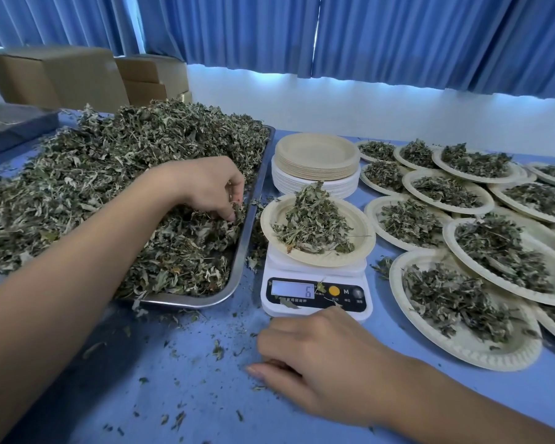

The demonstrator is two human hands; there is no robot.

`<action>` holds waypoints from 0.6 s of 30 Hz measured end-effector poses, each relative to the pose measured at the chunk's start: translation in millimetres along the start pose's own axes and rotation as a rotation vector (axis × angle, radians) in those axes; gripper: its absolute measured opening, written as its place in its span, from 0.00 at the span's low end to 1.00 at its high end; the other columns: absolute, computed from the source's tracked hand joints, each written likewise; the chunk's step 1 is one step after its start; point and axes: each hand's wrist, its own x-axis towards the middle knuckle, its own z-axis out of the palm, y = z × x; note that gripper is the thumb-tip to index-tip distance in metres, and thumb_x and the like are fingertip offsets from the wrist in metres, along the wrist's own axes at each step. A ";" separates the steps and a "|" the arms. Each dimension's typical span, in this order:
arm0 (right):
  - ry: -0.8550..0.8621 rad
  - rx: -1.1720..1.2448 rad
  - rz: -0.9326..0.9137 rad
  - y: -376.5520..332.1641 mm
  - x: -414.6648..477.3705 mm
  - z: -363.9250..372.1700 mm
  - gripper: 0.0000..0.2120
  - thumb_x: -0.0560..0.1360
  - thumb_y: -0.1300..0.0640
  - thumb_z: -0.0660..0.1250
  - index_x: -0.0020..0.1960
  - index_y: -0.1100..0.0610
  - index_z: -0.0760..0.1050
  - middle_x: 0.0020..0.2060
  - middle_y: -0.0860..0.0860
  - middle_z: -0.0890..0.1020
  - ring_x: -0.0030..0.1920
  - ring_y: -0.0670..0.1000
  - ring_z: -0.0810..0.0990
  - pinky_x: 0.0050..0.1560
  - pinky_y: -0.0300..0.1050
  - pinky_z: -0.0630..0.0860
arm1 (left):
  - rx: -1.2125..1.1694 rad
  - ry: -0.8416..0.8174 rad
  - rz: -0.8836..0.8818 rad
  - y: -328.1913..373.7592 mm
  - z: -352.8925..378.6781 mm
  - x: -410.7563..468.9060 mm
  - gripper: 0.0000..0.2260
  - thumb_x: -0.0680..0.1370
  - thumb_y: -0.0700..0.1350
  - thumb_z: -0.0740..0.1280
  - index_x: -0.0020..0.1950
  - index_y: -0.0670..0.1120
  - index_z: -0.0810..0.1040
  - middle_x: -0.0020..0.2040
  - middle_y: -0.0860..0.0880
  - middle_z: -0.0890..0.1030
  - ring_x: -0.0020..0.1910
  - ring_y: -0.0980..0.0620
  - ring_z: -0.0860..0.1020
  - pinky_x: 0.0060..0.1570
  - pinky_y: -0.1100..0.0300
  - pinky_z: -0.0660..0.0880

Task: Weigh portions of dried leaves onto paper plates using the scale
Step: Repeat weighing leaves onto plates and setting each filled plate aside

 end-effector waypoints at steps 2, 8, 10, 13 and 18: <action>-0.011 0.005 0.002 0.2 0.0 -0.3 0.15 0.85 0.43 0.54 0.44 0.48 0.60 0.38 0.44 0.66 0.38 0.53 0.72 0.37 0.56 0.73 | 0.013 0.055 0.004 3.9 1.8 0.8 0.09 0.71 0.42 0.79 0.46 0.48 0.80 0.41 0.48 0.80 0.39 0.48 0.78 0.40 0.55 0.75; -0.017 0.020 -0.001 -0.7 -0.3 -1.1 0.15 0.86 0.43 0.54 0.43 0.49 0.61 0.38 0.44 0.67 0.38 0.54 0.72 0.38 0.56 0.73 | 0.073 0.193 -0.021 8.9 1.4 2.5 0.10 0.72 0.42 0.79 0.43 0.50 0.78 0.40 0.48 0.82 0.38 0.47 0.82 0.36 0.58 0.74; -0.012 0.022 0.001 -0.7 -0.4 -1.1 0.15 0.86 0.43 0.54 0.43 0.49 0.61 0.38 0.44 0.66 0.37 0.53 0.71 0.38 0.55 0.73 | 0.095 0.208 -0.034 8.7 2.2 2.3 0.09 0.72 0.42 0.78 0.43 0.49 0.78 0.40 0.48 0.82 0.38 0.48 0.82 0.34 0.59 0.72; 0.012 0.026 0.005 -0.3 -0.4 -0.2 0.15 0.85 0.43 0.55 0.43 0.49 0.60 0.37 0.43 0.65 0.36 0.52 0.70 0.36 0.54 0.72 | 0.063 0.188 -0.054 7.0 2.9 1.8 0.08 0.73 0.39 0.77 0.44 0.47 0.79 0.36 0.50 0.83 0.35 0.52 0.83 0.31 0.61 0.71; 0.015 0.023 -0.006 -0.3 -0.7 0.1 0.15 0.85 0.43 0.56 0.43 0.48 0.60 0.37 0.43 0.65 0.36 0.51 0.68 0.36 0.54 0.72 | -0.007 0.170 -0.050 7.5 8.4 2.4 0.08 0.73 0.42 0.78 0.44 0.49 0.79 0.35 0.49 0.83 0.33 0.52 0.81 0.35 0.59 0.73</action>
